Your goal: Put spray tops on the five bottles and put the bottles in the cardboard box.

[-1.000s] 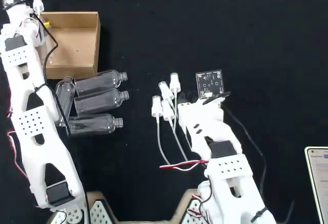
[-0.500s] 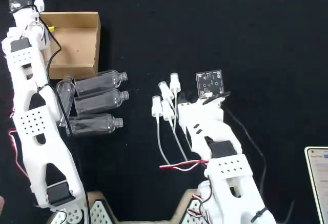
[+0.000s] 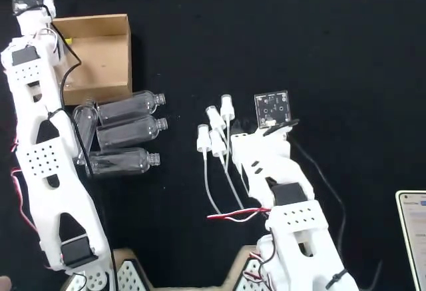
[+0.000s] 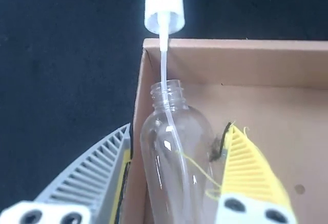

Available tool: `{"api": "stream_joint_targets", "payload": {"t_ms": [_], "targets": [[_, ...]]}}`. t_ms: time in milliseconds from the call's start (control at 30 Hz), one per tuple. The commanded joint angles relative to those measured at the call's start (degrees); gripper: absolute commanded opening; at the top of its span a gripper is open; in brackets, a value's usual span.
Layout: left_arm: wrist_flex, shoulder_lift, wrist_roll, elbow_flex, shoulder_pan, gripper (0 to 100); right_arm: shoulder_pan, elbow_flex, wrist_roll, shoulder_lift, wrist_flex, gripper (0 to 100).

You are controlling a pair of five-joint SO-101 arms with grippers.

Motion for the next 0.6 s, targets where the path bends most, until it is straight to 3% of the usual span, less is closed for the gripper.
{"api": "stream_joint_targets", "payload": {"t_ms": [0,300,567], "targets": [[5.01,-2.11,-0.09,-1.1,2.15,27,0.79,-0.57,-0.26,-1.19,-1.58,5.8],[14.33,-1.58,-0.09,-13.76,1.8,27,0.79,-0.66,-0.26,-1.19,-1.58,5.8],[13.8,-1.49,0.0,-16.04,1.01,27,0.79,-0.66,-0.26,-1.19,-1.58,5.8]]}}
